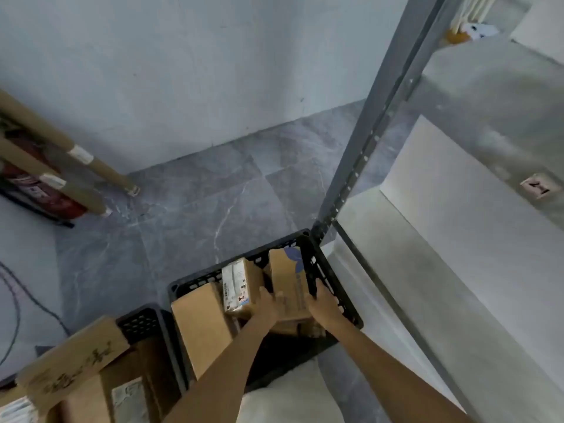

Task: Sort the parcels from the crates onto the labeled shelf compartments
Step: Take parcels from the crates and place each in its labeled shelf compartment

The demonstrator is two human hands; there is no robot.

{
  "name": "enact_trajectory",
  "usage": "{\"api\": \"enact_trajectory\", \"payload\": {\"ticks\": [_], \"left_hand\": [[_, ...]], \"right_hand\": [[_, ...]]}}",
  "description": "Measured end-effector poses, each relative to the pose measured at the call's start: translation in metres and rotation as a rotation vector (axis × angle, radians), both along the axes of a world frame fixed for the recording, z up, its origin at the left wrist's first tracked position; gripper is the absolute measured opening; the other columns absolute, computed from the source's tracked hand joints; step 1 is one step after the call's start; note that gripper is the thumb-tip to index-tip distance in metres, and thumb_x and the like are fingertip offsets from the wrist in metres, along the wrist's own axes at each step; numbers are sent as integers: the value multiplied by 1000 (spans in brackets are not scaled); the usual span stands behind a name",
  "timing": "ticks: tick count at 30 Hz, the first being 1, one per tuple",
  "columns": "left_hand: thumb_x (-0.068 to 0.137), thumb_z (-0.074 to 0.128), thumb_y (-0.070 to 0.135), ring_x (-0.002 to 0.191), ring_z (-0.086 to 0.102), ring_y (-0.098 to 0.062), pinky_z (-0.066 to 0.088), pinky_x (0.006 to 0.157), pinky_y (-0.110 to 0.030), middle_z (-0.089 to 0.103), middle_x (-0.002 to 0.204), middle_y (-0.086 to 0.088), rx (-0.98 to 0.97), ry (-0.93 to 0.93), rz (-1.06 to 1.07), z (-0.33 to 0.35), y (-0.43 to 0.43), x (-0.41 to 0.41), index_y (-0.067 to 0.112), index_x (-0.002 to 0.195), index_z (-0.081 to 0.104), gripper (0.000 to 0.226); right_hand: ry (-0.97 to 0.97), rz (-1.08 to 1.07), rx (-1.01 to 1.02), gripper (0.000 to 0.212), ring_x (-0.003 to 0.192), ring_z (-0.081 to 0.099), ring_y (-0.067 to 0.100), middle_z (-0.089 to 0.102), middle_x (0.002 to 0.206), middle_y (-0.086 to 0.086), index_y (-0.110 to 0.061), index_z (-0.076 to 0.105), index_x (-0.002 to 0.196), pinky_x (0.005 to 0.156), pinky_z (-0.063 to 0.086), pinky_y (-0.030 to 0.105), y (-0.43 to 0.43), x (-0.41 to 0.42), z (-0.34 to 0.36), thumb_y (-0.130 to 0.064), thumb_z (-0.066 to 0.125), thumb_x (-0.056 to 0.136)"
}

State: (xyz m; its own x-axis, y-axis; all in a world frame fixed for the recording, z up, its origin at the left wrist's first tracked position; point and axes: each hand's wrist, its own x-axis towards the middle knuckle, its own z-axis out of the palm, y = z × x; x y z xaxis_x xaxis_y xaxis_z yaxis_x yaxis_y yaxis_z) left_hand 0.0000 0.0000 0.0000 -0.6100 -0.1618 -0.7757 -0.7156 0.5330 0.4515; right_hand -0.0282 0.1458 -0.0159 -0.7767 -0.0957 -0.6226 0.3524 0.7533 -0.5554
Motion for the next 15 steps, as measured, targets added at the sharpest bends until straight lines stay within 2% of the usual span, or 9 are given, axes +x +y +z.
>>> {"api": "enact_trajectory", "payload": {"ticks": [2, 4, 5, 8, 10, 12, 14, 15], "left_hand": [[101, 30, 40, 138, 28, -33, 25, 111, -42, 26, 152, -15, 182, -74, 120, -16, 6, 3, 15, 148, 20, 54], [103, 30, 32, 131, 39, -27, 33, 110, -40, 37, 147, -9, 426, -50, 321, -24, 12, 7, 15, 145, 26, 46], [103, 30, 29, 127, 43, -26, 36, 109, -41, 41, 144, -8, 459, -23, 386, -24, 13, 11, 15, 143, 29, 43], [103, 29, 30, 116, 49, -22, 42, 100, -38, 49, 132, -6, 463, 44, 497, 9, 7, 18, 15, 133, 41, 35], [103, 26, 32, 111, 51, -22, 42, 96, -36, 53, 125, -7, 484, 128, 571, 48, -2, 19, 13, 126, 47, 37], [104, 25, 32, 108, 55, -25, 47, 93, -41, 56, 121, -8, 474, 212, 679, 103, -9, 18, 11, 121, 50, 37], [104, 29, 26, 89, 57, -15, 49, 72, -32, 56, 113, -3, 439, 291, 801, 170, -15, 15, 12, 109, 49, 25], [103, 32, 22, 84, 54, -10, 47, 68, -28, 55, 112, -3, 427, 343, 844, 206, -19, 13, 13, 106, 47, 18]], "right_hand": [[-132, -55, -20, 62, 143, 24, 28, 20, 157, 9, -10, 9, 153, 115, 27, 38, -5, 2, -19, -28, 39, 102], [-166, -86, -15, 59, 137, 35, 29, 33, 151, 9, -14, 17, 152, 110, 34, 41, -10, 6, -27, -27, 42, 100], [-124, -88, 2, 54, 132, 42, 29, 42, 145, 9, -15, 24, 149, 107, 37, 43, -12, 9, -28, -24, 43, 100], [47, -91, -54, 40, 120, 52, 28, 55, 127, 11, -12, 43, 135, 100, 45, 45, -21, 14, 4, -9, 48, 96], [104, -118, -138, 38, 117, 54, 27, 56, 123, 10, -10, 46, 132, 97, 47, 39, -25, 11, 47, -2, 49, 94], [138, -146, -243, 40, 116, 54, 22, 56, 121, 7, -10, 47, 132, 96, 47, 34, -32, 12, 107, 2, 47, 94], [164, -203, -352, 45, 117, 53, 21, 56, 125, 8, -11, 45, 136, 101, 47, 40, -42, 15, 175, 3, 46, 94], [191, -234, -395, 45, 117, 53, 22, 55, 127, 10, -12, 45, 136, 100, 48, 43, -48, 16, 212, 3, 46, 94]]}}
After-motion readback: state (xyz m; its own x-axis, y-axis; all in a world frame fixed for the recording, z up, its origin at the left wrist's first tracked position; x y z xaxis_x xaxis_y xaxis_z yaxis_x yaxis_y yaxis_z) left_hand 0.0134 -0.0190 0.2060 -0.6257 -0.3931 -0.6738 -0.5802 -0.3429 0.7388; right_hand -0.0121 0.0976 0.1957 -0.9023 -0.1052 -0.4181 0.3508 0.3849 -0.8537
